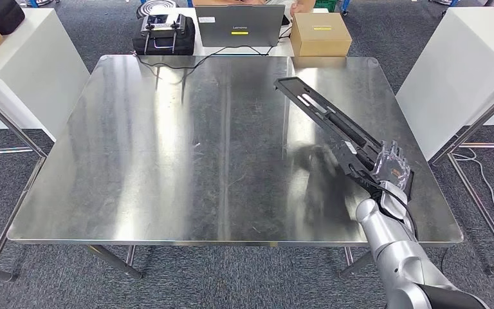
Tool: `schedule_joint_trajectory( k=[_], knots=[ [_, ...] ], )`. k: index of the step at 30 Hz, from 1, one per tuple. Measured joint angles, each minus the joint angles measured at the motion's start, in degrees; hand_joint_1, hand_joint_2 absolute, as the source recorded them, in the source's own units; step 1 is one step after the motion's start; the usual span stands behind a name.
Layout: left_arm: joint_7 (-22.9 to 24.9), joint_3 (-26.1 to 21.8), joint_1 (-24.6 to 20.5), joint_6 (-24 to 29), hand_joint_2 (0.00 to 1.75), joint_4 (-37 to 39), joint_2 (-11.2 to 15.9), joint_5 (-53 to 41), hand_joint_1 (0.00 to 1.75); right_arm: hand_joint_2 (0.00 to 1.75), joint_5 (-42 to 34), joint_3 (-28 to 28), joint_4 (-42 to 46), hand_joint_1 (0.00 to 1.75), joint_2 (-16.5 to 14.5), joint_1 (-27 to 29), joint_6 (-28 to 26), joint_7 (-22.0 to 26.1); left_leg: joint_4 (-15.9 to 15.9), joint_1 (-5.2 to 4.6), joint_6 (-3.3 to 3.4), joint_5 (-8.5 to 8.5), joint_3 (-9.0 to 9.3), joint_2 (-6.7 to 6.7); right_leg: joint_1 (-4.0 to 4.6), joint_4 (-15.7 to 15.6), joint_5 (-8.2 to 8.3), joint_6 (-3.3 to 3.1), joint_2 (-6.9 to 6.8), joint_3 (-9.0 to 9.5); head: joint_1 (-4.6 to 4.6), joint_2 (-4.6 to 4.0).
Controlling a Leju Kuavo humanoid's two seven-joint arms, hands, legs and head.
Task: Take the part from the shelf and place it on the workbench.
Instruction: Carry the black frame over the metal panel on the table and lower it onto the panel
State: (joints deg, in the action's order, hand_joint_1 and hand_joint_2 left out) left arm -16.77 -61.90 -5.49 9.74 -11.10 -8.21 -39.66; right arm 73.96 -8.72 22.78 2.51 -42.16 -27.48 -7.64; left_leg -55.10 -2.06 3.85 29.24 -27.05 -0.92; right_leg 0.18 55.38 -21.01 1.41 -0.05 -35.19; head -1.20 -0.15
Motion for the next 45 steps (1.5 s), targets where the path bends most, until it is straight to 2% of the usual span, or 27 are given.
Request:
schedule_joint_trajectory(
  k=[3, 6, 8, 10, 12, 17, 21, 25, 29, 36, 38, 40, 45],
  knots=[
    [0.11, 0.00, -0.01, 0.11, 0.00, 0.00, 0.07, -0.02, 0.00, 0.00, -2.64, 2.96, 2.03, 0.00, -1.27, 0.52, -0.17, 5.42, 0.00, 0.00, 0.00, 0.00, 0.01, 0.01, 0.00, 0.01, 0.00, 0.00, 0.00, -0.01, -0.01, 0.00],
    [0.11, -0.01, -0.03, 0.21, 0.00, 0.00, 0.11, -0.02, 0.00, 0.00, -4.56, 4.98, 3.82, 0.00, -2.39, 0.72, -0.59, 8.52, 0.00, 0.01, 0.00, -0.01, 0.02, -0.01, 0.01, 0.01, 0.00, 0.00, 0.00, -0.01, -0.02, 0.00],
    [0.02, -0.05, -0.02, 0.40, 0.00, 0.00, 0.12, -0.01, 0.00, 0.00, -7.47, 6.05, 6.04, 0.00, -3.19, 1.34, -2.45, 13.13, 0.00, 0.02, -0.01, -0.02, 0.00, -0.05, 0.01, 0.02, 0.00, 0.00, -0.01, -0.02, -0.01, 0.00],
    [-0.16, -0.29, 0.00, 0.86, 0.00, 0.00, 0.11, -0.01, 0.00, 0.00, -11.97, 6.84, 11.28, 0.00, -4.20, 2.92, -5.48, 19.37, 0.00, 0.02, -0.01, -0.03, 0.00, -0.07, 0.01, 0.04, 0.00, -0.01, -0.01, -0.03, -0.01, 0.00],
    [-0.30, -0.71, 0.02, 1.25, 0.00, 0.00, 0.10, -0.01, 0.00, 0.00, -16.15, 6.84, 19.74, 0.00, -5.05, 5.21, -6.88, 22.87, 0.00, 0.02, -0.01, -0.02, -0.01, -0.10, 0.02, 0.04, -0.01, -0.02, -0.02, -0.05, -0.02, 0.00],
    [-0.64, -1.45, 0.22, 1.61, 0.00, 0.00, 0.11, 0.28, 0.00, 0.00, -19.31, 4.85, 39.76, 0.00, -4.90, 8.36, -2.59, 20.06, 0.00, 0.01, -0.02, -0.01, -0.08, 0.03, 0.01, 0.03, -0.01, -0.02, 0.05, -0.13, 0.00, 0.00],
    [-0.84, -1.80, 0.22, 1.52, 0.00, 0.00, 0.10, 0.34, 0.00, 0.00, -19.35, 3.97, 47.02, 0.00, -4.05, 8.59, -0.86, 19.07, 0.00, -0.02, -0.01, 0.00, -0.06, 0.06, -0.01, 0.02, -0.01, -0.02, 0.06, -0.12, 0.00, 0.00],
    [-0.96, -2.25, 0.21, 1.06, 0.00, 0.00, 0.11, 0.22, 0.00, 0.00, -19.35, 3.18, 48.85, 0.00, -3.49, 8.64, 1.03, 18.56, 0.00, -0.03, -0.01, 0.00, -0.07, 0.06, -0.02, 0.02, -0.01, -0.02, 0.06, -0.12, -0.01, 0.00],
    [-1.36, -2.31, 0.17, 0.74, 0.00, 0.00, 0.10, 0.02, 0.00, 0.00, -18.10, 2.31, 47.00, 0.00, -3.08, 8.28, 3.78, 17.37, 0.00, -0.02, -0.01, 0.00, -0.07, 0.05, -0.02, 0.03, -0.01, -0.02, 0.06, -0.12, -0.01, 0.00],
    [-1.77, -2.33, 0.13, 0.69, 0.00, 0.00, 0.12, 0.04, 0.00, 0.00, -17.98, 1.50, 44.57, 0.00, -2.87, 7.80, 3.80, 17.35, 0.00, 0.01, -0.01, -0.01, -0.06, 0.03, -0.01, 0.03, -0.01, -0.02, 0.04, -0.13, -0.02, 0.00],
    [-2.41, -2.42, 0.10, 0.73, 0.00, 0.00, 0.10, 0.37, 0.00, 0.00, -19.48, 1.48, 44.72, 0.00, -2.93, 8.17, 2.63, 18.65, 0.00, 0.01, -0.02, -0.01, -0.04, 0.02, 0.01, 0.03, -0.01, -0.02, 0.04, -0.13, -0.01, 0.00],
    [-3.27, -2.66, 0.08, 0.97, 0.00, 0.00, 0.09, 0.99, 0.00, 0.00, -23.95, 1.48, 47.20, 0.00, -3.15, 9.99, 1.15, 22.13, 0.00, 0.01, -0.02, -0.01, -0.01, -0.05, 0.03, 0.03, -0.02, -0.03, 0.02, -0.13, 0.00, 0.00],
    [-4.84, -4.05, 0.18, 2.76, 0.00, 0.00, -0.18, 2.73, 0.00, 0.00, -46.77, 0.99, 63.37, 0.00, -3.86, 22.22, 0.87, 36.76, 0.02, 0.04, -0.05, 0.07, -0.08, -0.24, 0.06, 0.03, -0.13, -0.12, -0.11, -0.14, 0.01, 0.00]
  ],
)
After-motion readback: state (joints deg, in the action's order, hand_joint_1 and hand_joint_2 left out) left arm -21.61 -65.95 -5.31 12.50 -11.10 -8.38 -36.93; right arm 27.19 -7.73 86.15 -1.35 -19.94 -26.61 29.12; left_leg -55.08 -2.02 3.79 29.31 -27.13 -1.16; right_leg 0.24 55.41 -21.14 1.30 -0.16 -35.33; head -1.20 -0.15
